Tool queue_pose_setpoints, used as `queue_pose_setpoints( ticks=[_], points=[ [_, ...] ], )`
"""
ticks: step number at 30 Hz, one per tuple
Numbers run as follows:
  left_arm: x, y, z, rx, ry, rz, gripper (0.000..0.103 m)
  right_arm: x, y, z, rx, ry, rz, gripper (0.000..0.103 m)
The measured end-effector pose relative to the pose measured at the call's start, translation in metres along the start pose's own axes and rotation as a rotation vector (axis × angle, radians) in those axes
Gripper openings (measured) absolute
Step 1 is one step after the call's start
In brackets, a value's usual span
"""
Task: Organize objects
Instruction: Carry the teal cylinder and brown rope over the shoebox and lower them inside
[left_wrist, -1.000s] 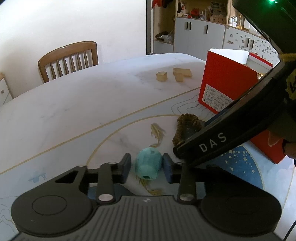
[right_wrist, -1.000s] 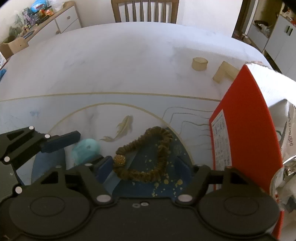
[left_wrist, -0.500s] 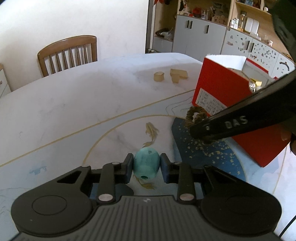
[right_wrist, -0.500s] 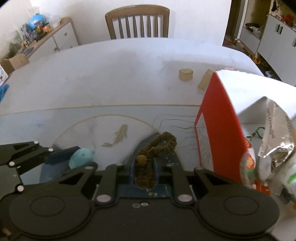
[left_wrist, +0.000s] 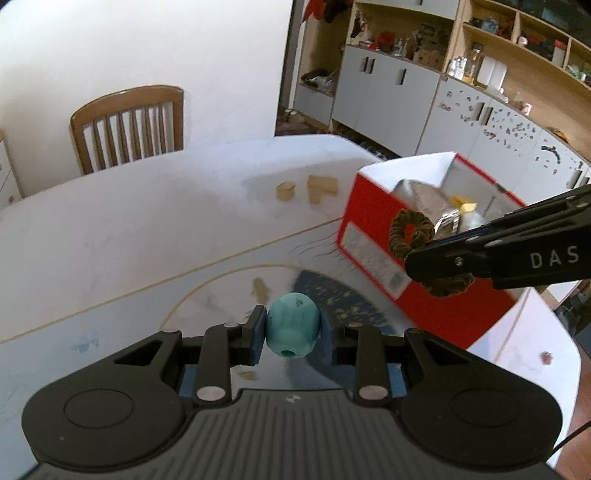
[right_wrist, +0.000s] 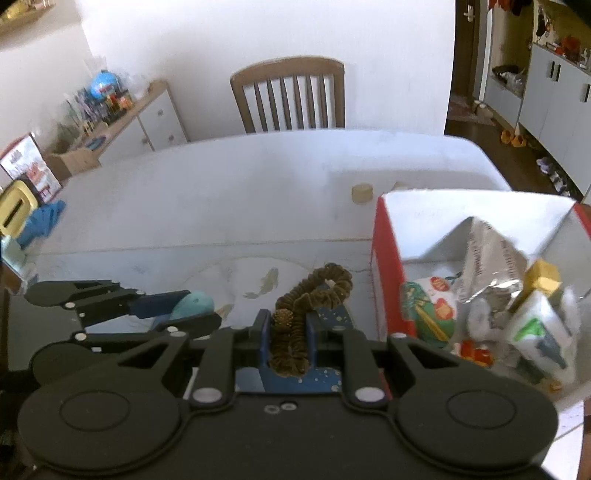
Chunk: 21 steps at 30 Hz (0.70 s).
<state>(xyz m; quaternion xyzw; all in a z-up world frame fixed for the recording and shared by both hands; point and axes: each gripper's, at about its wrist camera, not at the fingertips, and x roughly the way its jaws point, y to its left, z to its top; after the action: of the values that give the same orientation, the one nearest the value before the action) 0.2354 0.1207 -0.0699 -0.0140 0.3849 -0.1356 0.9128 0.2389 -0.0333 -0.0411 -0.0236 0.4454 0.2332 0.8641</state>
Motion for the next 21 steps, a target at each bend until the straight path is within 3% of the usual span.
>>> queue_pose_setpoints(
  ticks=[11,21],
  points=[
    [-0.022,-0.047,0.026,0.052,-0.031,0.001,0.030,-0.047,-0.036,-0.007,0.026,-0.090,0.030,0.018],
    [-0.007,-0.106,0.045,0.092,-0.030,0.003,0.030,-0.069,-0.100,-0.017,0.059,-0.114,0.024,0.018]
  ],
)
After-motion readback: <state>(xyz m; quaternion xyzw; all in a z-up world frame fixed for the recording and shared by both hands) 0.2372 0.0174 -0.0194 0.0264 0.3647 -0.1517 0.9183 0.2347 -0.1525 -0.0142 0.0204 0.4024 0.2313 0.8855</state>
